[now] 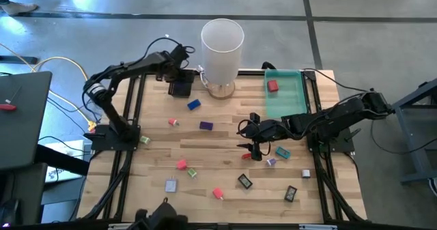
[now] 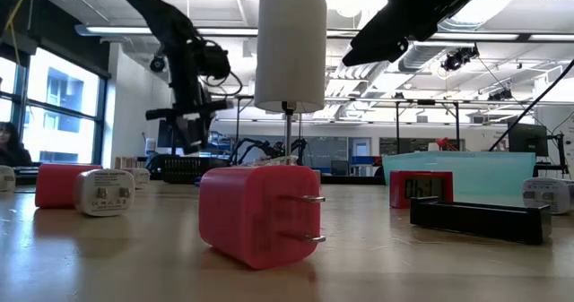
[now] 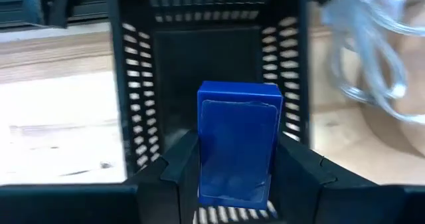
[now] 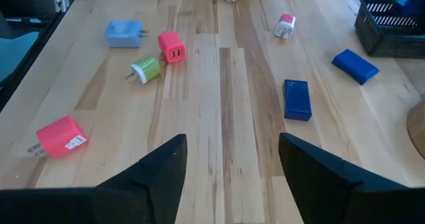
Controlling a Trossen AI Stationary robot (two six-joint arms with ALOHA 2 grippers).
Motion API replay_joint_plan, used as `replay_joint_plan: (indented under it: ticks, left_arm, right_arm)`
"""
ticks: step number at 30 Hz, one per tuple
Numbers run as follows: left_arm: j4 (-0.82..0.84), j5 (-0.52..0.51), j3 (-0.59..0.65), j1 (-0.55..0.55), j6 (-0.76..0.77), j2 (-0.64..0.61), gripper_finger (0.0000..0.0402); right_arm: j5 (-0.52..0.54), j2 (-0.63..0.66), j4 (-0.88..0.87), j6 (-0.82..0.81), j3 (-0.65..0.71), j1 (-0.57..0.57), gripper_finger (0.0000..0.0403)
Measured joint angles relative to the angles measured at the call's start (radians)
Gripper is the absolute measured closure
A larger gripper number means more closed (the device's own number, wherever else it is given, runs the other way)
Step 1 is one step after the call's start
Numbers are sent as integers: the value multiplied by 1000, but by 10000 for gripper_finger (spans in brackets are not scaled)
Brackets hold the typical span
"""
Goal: Pick & Place Office items
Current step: Put the purple digital clock into the black bin, then put the pink white adapter into the green bin
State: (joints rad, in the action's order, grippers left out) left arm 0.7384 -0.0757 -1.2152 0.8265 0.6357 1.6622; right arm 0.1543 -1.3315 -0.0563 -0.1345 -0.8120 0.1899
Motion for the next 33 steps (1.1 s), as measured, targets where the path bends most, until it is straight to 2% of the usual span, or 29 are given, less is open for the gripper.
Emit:
replay_joint_plan:
  ticks: [16,20,22,28,33]
  left_arm:
    - [-38,2,0,21,16,121,261]
    - [-53,30,0,21,16,135,261]
    - [-54,43,0,21,16,134,250]
    - [-59,43,0,21,19,134,185]
    - [-69,43,0,21,16,134,175]
  right_arm:
    - [0,0,0,26,0,0,176]
    - [0,0,0,32,0,0,176]
    - [0,0,0,34,0,0,176]
    - [0,0,0,34,0,0,176]
    - [0,0,0,34,0,0,176]
